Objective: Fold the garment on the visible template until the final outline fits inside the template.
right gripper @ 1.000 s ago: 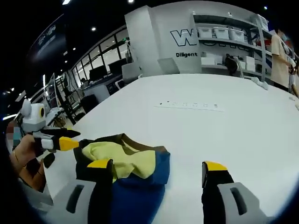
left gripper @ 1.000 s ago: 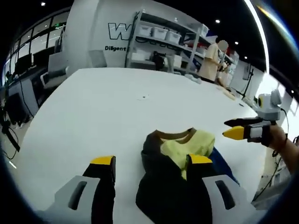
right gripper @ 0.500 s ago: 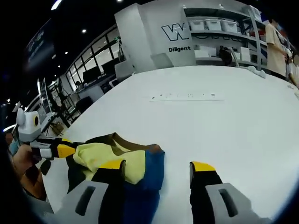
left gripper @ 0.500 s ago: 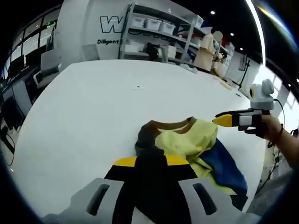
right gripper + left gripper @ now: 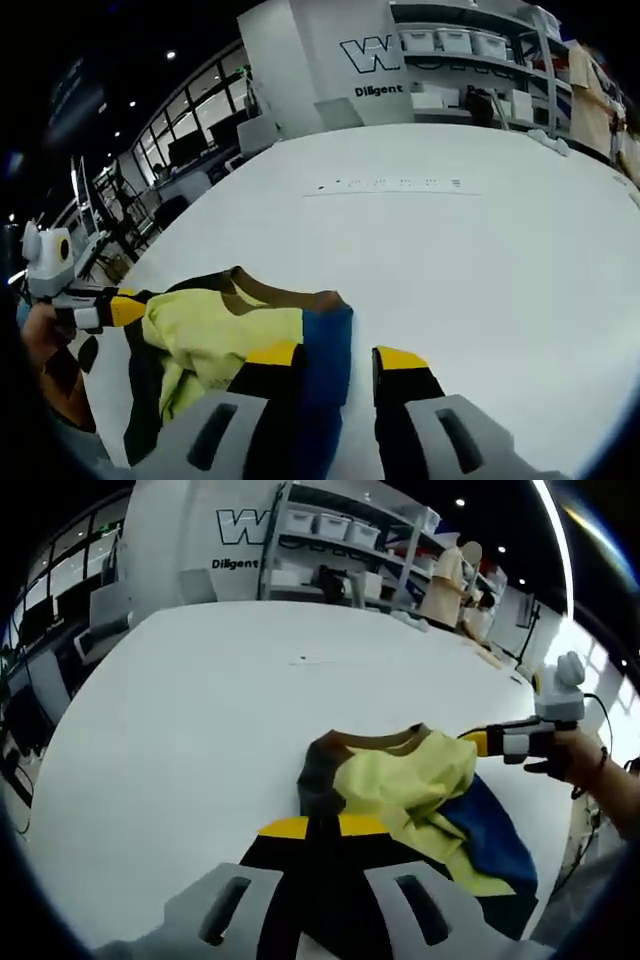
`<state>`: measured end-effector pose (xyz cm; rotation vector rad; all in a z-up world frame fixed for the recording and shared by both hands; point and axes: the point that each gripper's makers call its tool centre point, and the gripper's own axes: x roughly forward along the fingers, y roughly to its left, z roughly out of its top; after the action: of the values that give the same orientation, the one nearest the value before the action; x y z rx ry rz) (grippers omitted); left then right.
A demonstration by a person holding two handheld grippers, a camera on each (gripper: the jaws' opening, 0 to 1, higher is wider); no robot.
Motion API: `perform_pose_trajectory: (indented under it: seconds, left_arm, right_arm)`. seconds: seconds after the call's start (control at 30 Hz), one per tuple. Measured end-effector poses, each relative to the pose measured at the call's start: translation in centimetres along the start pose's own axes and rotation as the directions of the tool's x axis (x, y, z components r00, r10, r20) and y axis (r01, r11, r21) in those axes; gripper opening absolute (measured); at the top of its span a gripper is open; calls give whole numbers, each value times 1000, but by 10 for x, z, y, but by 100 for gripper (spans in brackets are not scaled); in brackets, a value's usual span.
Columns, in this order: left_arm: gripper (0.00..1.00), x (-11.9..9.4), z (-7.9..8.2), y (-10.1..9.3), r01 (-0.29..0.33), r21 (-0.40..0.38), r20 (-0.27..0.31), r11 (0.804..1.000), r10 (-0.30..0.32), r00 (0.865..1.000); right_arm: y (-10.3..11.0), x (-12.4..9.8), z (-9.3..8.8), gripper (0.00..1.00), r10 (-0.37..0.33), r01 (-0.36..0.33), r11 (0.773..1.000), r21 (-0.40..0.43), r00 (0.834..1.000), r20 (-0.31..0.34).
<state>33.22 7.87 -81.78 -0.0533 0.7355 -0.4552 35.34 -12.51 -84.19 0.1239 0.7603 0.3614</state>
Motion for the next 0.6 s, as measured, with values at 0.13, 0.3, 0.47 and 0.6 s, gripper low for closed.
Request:
perform_pose_trajectory:
  seconds: [0.13,0.3,0.47,0.6]
  left_arm:
    - [1,0,0,2,1,1,-4,1000,-1,1000]
    - [0,-1,0,10,-12,25,-7,1000,12,1000]
    - [0,-5,2,17,-18,28,-2,999,18,1000]
    - [0,-7,5,25,-26,24,2,999,26,1000]
  right_arm:
    - [1,4,-3,8,2,-2,1000,1,1000,-19]
    - [5,7,-2,0,-2,1,1000,-27,1000,-28]
    - [3,4,1,0,-7,6,1000,-14,999,-32]
    - [1,1,2,0,-12,12,1000,-12,999,-44]
